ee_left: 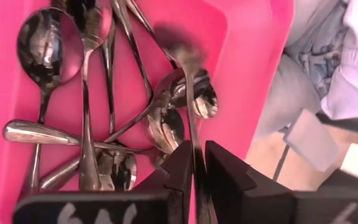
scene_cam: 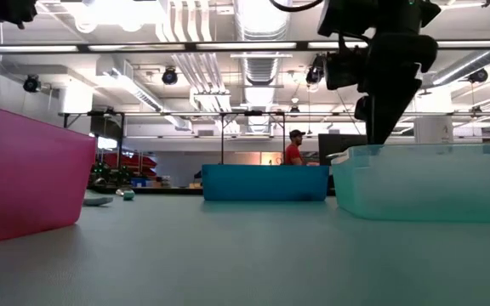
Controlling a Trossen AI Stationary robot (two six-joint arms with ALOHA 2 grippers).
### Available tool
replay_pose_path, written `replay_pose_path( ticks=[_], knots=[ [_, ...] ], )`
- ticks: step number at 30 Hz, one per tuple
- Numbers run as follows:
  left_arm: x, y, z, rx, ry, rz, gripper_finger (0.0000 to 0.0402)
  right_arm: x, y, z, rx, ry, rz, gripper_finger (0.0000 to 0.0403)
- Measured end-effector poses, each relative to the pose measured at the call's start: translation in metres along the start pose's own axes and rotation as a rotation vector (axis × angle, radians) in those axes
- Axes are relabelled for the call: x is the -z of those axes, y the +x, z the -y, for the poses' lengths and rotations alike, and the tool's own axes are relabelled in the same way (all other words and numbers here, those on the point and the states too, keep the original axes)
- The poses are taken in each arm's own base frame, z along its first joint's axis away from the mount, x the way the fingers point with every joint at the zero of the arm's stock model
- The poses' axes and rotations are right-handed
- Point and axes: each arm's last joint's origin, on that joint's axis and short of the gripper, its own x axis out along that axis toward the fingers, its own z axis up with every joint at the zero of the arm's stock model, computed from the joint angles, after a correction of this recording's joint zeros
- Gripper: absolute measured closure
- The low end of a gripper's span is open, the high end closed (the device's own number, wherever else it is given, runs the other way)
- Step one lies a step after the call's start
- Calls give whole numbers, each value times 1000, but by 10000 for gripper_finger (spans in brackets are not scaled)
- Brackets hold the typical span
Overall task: Sort silverware by color (type)
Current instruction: Put the black spoon into the red bin, then put the blue spoon into the blue bin
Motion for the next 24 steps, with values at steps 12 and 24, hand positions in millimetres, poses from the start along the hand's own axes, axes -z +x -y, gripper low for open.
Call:
replay_pose_path(
  ticks=[12, 24],
  knots=[
    [-1, -1, -10, -90, 147, -12, 353, -4, 0, -1, -15, 95, 43, 184],
    [-29, -40, -27, -348, 467, 35, 352, -4, 0, -1, -18, 169, 44, 183]
  ],
)
